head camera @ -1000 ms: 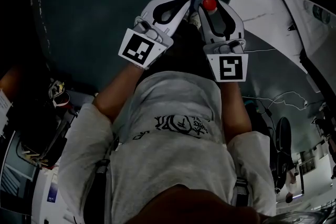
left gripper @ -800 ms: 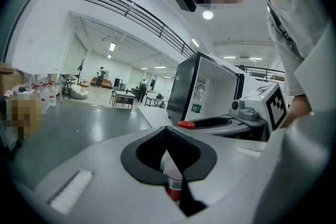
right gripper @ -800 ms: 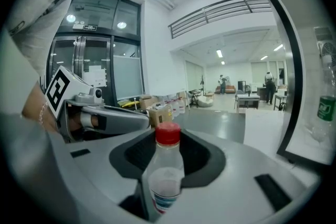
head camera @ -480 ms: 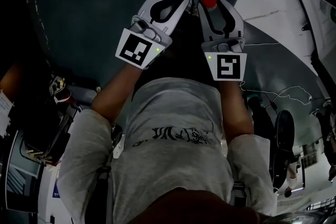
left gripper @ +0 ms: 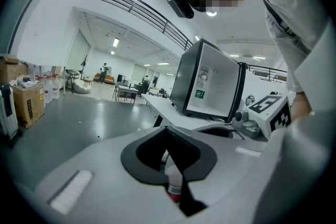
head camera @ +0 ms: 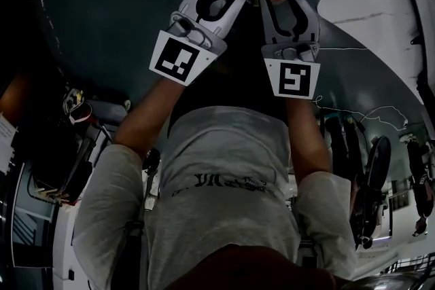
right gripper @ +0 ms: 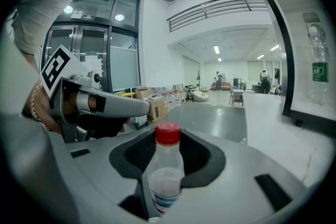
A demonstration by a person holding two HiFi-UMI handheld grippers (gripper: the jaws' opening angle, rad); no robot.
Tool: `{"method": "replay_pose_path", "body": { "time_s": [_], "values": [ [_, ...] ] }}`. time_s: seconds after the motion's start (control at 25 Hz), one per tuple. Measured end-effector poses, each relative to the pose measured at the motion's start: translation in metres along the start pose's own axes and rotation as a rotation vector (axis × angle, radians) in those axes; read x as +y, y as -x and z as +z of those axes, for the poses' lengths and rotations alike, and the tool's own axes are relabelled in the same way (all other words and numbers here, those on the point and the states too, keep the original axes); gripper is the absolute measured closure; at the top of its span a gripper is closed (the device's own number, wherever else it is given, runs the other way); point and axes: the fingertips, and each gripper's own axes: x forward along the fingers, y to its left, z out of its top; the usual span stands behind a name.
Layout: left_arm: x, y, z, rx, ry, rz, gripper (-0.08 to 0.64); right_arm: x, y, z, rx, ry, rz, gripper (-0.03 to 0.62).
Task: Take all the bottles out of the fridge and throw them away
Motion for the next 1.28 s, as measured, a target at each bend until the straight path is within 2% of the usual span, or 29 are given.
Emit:
{"method": "replay_pose_path", "body": {
  "time_s": [0.56,1.12,1.28],
  "values": [
    [0.017,-0.019,-0.051,0.006,0.016,0.0,0.551,-0.009,-0.028,-0.062,0.008,0.013,-0.061,0.446],
    [0.029,-0.056,-0.099,0.029,-0.021,-0.01,0.551,-0.03,-0.048,-0.116,0.013,0.036,-0.118,0.446],
    [0.03,-0.061,-0.104,0.039,-0.015,-0.011,0.551,-0.035,-0.053,-0.121,0.008,0.041,-0.124,0.446]
  ]
}}
